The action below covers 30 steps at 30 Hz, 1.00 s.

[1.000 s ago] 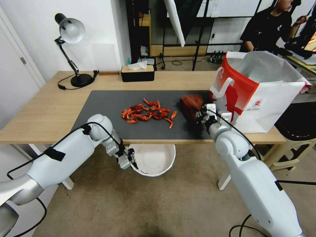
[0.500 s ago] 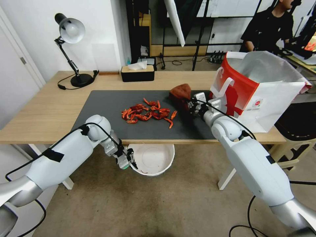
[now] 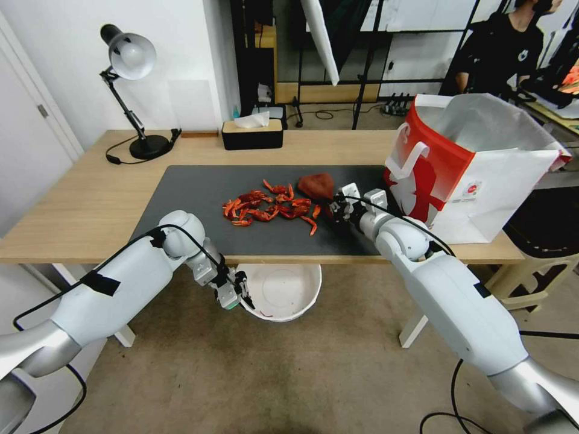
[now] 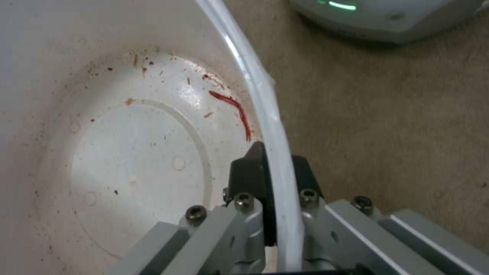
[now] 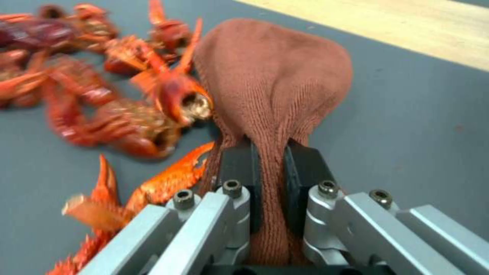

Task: Sweep shrimp from table into container with towel, then put container into takeout bag.

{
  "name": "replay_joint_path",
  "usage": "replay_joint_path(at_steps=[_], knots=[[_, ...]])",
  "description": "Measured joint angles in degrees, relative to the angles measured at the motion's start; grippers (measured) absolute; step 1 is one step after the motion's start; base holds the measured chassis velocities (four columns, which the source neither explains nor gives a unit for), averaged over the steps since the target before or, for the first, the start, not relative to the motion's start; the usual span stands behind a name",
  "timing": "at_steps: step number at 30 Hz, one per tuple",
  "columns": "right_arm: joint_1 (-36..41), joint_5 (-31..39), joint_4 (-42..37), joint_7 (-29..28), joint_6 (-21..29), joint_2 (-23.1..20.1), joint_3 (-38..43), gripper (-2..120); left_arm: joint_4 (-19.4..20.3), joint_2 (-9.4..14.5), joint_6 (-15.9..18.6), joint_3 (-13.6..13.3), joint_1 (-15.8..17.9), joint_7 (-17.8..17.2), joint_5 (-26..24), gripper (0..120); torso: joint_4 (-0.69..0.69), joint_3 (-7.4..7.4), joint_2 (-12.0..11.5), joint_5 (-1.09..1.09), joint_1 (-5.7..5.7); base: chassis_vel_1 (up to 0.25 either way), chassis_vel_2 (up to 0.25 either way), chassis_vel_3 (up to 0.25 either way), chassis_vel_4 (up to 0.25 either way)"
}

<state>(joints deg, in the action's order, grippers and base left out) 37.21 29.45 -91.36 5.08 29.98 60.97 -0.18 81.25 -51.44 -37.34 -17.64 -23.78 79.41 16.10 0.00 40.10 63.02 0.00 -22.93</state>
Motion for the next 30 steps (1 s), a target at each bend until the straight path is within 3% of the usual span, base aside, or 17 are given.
replay_joint_path(at_steps=[30], knots=[[8.26, 0.11, -12.46, 0.36, 1.12, -2.97, -1.23, 7, -1.03, -0.07, 0.1, 0.02, 0.84, -0.23, -0.34, 0, 0.0, 0.0, 0.01, 0.0, 0.02, 0.0, 0.0, 0.0, 0.0]])
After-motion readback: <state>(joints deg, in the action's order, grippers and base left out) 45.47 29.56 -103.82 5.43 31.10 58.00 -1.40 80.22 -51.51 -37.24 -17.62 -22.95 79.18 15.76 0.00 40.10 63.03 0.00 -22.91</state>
